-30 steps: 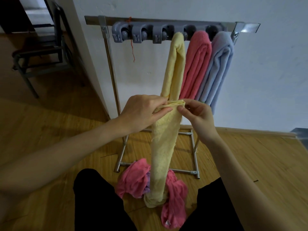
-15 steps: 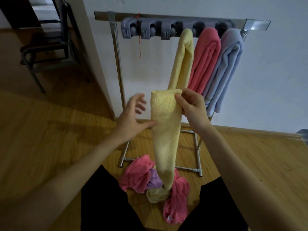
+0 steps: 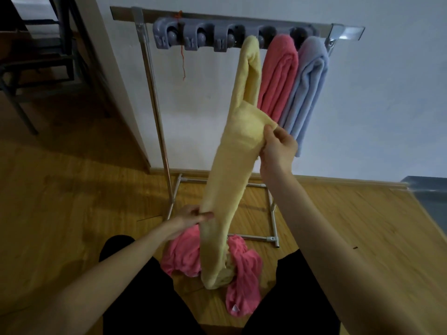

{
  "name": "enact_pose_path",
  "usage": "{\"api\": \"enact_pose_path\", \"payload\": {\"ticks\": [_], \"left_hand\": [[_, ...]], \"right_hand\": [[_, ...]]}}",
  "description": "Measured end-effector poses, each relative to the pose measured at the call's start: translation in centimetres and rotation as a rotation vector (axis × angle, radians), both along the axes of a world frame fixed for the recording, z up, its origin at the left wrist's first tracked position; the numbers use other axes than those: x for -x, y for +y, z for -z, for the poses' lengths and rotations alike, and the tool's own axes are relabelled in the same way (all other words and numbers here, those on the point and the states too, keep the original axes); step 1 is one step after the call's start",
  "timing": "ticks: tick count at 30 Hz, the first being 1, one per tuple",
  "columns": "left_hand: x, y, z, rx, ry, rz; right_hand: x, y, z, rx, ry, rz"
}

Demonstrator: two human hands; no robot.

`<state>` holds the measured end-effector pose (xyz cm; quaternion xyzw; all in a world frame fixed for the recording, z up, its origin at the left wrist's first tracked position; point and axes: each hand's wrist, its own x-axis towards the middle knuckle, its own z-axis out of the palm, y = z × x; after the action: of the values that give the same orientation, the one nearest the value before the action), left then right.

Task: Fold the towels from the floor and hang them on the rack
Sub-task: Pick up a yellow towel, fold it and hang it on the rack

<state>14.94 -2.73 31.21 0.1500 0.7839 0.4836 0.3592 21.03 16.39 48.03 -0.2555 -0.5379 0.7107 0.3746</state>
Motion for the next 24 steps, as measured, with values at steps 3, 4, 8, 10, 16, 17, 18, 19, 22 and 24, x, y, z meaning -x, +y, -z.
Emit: {"api": "enact_pose_path", "payload": {"ticks": [3,4,8,10,16,17,18,19,22,24], "left_hand": [[0.4,-1.1,-0.6,0.014,0.028,0.011],[0.7,-1.3,-0.8,0.032,0.074,0.022],[2.3,-1.5,-4.1,-0.02,0.127,0.072],[2.7,-0.9,-6.3,-0.032,0.158,0.126],[2.5,1.2,-12.9,0.026,0.206,0.361],[2.4,1.4,-13.7,0.043,0.195,0.402],[2.2,1.6,-14.4,0.057,0.178,0.445],[2.1,2.0,-14.9,0.069,0.166,0.487],[1.7,2.7,-15.7,0.101,0.149,0.574],[1.4,3.1,-15.8,0.111,0.134,0.599]], "right_hand": [[-0.4,3.0,3.0,0.233,-0.118,0.234],[-0.5,3.9,4.7,0.301,-0.157,0.273],[-1.4,5.1,12.7,0.398,-0.419,0.264],[-2.3,4.2,15.8,0.403,-0.527,0.165],[-5.1,1.8,21.2,0.326,-0.858,-0.374],[-5.4,1.5,21.6,0.153,-0.95,-0.488],[-5.6,1.3,21.7,-0.091,-1.037,-0.595],[-5.7,1.1,21.5,-0.338,-1.082,-0.668],[-5.3,0.8,19.0,-0.524,-0.756,-0.713],[-4.8,0.3,15.9,-0.346,-0.47,-0.791]]}}
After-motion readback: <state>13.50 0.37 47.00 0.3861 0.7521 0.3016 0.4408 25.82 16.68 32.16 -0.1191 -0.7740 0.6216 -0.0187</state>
